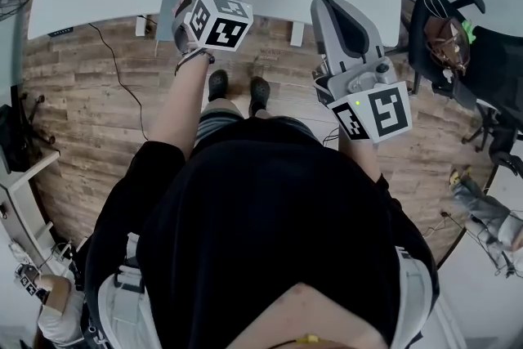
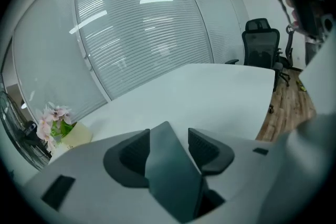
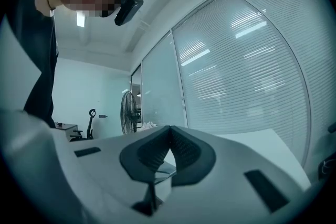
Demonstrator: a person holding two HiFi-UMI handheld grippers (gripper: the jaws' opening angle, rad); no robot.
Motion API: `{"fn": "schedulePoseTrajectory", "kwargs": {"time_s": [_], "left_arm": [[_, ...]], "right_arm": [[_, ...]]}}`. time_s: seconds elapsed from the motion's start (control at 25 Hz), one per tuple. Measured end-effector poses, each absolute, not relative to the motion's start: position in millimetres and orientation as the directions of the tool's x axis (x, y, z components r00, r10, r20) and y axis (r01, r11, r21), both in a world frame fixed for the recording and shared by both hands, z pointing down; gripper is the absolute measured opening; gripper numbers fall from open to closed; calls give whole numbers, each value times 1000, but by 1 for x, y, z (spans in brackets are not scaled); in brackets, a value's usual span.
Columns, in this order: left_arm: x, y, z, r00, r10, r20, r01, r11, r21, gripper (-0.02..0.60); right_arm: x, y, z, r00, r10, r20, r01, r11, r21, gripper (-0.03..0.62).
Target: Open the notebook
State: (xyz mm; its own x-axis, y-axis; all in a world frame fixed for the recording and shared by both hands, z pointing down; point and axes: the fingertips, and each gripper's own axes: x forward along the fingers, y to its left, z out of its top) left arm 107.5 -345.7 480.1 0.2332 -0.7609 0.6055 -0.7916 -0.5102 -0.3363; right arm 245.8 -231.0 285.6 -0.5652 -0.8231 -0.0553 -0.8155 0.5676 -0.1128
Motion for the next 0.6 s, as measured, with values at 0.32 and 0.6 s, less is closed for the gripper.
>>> {"fn": "schedulePoseTrajectory", "kwargs": {"time_s": [0.32, 0.6], "left_arm": [[104, -354, 492, 148, -758, 636, -762, -497, -415, 227], [105, -355, 496, 98, -755, 648, -741, -490, -459, 221]], "right_arm": [[249, -232, 289, -584, -810, -54, -802, 586, -117, 4], [250, -231, 290, -589, -806, -59, -797, 592, -119, 4]]}}
